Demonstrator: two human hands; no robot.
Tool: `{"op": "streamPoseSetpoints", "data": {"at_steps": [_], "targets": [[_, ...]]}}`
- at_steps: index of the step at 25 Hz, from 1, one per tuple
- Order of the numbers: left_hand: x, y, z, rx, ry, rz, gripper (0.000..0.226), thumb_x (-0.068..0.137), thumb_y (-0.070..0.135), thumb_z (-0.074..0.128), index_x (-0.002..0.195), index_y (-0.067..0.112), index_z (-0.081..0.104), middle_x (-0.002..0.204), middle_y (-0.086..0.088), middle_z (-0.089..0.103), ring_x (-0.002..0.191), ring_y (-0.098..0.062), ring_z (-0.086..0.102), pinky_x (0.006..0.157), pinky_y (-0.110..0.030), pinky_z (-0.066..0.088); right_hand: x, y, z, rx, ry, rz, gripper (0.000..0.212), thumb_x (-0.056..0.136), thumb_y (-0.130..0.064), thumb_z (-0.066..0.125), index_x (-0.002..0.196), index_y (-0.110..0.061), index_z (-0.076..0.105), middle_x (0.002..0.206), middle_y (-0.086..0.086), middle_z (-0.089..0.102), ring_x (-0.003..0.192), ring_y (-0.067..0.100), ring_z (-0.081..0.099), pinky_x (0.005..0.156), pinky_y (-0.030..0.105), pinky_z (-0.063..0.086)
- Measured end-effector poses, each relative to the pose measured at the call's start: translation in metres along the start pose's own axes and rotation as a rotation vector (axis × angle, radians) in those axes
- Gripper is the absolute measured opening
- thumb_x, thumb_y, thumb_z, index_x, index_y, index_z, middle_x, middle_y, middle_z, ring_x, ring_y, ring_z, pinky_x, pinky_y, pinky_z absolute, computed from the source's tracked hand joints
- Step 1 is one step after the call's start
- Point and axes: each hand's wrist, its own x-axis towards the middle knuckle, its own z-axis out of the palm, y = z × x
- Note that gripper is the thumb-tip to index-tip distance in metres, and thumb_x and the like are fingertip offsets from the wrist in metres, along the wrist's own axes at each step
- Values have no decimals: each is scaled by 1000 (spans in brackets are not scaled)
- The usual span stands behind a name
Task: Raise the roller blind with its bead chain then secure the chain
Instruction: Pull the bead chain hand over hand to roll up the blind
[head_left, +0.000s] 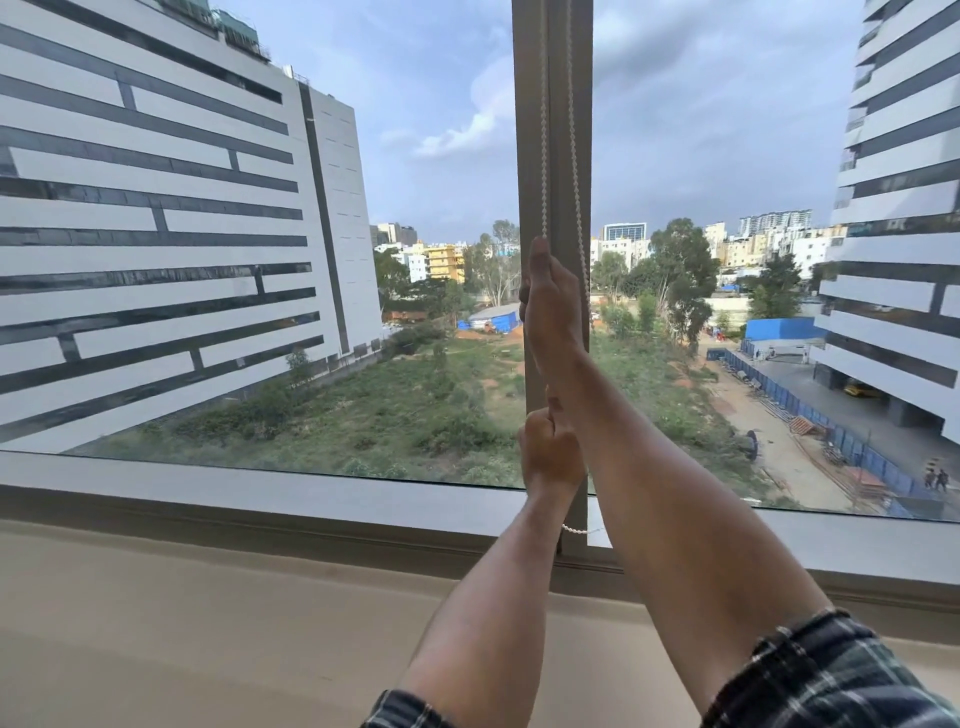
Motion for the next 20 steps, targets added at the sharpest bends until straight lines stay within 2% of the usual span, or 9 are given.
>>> {"op": "streamPoseSetpoints", "data": {"at_steps": [3, 6, 9, 11, 14, 16, 17, 19, 20], "targets": [[-7, -8, 4, -46, -90, -65, 49, 93, 15, 46, 44, 17, 37, 39, 7, 32, 46, -12, 24, 50, -31, 20, -10, 12, -3, 22, 38, -60, 55, 107, -43, 44, 56, -28, 32, 50, -12, 27, 49, 13, 20, 51, 36, 15], [-12, -12, 1, -39, -102, -82, 46, 98, 19, 45, 51, 17, 43, 47, 5, 44, 48, -14, 34, 51, -32, 25, -18, 24, -11, 26, 38, -79, 55, 109, -36, 45, 57, -23, 34, 50, -11, 26, 48, 12, 21, 47, 29, 16], [-5, -5, -3, -92, -5, -116, 46, 108, 30, 35, 85, 12, 70, 82, -9, 71, 70, -21, 58, 60, -34, 39, -30, 41, -17, 8, 29, -48, 54, 107, -39, 48, 60, -15, 40, 52, -3, 26, 47, 13, 22, 46, 31, 16], [8, 9, -10, -163, 87, -139, 53, 110, 37, 29, 103, 8, 72, 101, -15, 74, 87, -26, 63, 73, -33, 43, -37, 49, -24, 17, 27, -8, 54, 106, -42, 50, 58, -19, 38, 52, -1, 26, 46, 14, 22, 45, 32, 17], [31, 41, -23, -162, 148, -45, 57, 110, 39, 28, 85, 10, 70, 90, -11, 73, 83, -25, 64, 76, -31, 42, -45, 54, -38, 29, 31, 28, 51, 108, -30, 49, 59, -15, 48, 46, -7, 42, 41, 7, 38, 43, 22, 30], [44, 67, -26, -180, 150, 29, 58, 110, 41, 30, 81, 11, 70, 77, -2, 69, 75, -18, 64, 71, -30, 43, -48, 57, -44, 68, 6, 22, 42, 110, -23, 46, 81, -5, 71, 58, -12, 67, 56, 1, 63, 54, 18, 48], [50, 79, -26, -214, 146, 57, 58, 109, 44, 31, 81, 11, 70, 73, -1, 69, 73, -17, 64, 70, -29, 46, -49, 60, -45, 78, -3, 16, 39, 109, -22, 47, 90, -2, 74, 65, -10, 71, 63, 2, 67, 58, 17, 51], [63, 101, -23, -252, 114, 113, 61, 105, 52, 33, 88, 9, 73, 79, -6, 74, 76, -22, 69, 74, -33, 53, -52, 66, -45, 58, 8, 4, 42, 105, -23, 51, 74, 1, 67, 58, -2, 58, 52, 7, 51, 49, 18, 39], [68, 112, -21, -260, 95, 132, 62, 104, 53, 33, 90, 8, 73, 83, -10, 75, 77, -24, 70, 75, -35, 55, -55, 69, -43, 35, 14, 3, 43, 103, -21, 52, 63, -6, 59, 54, 0, 46, 49, 9, 38, 46, 20, 30]]}}
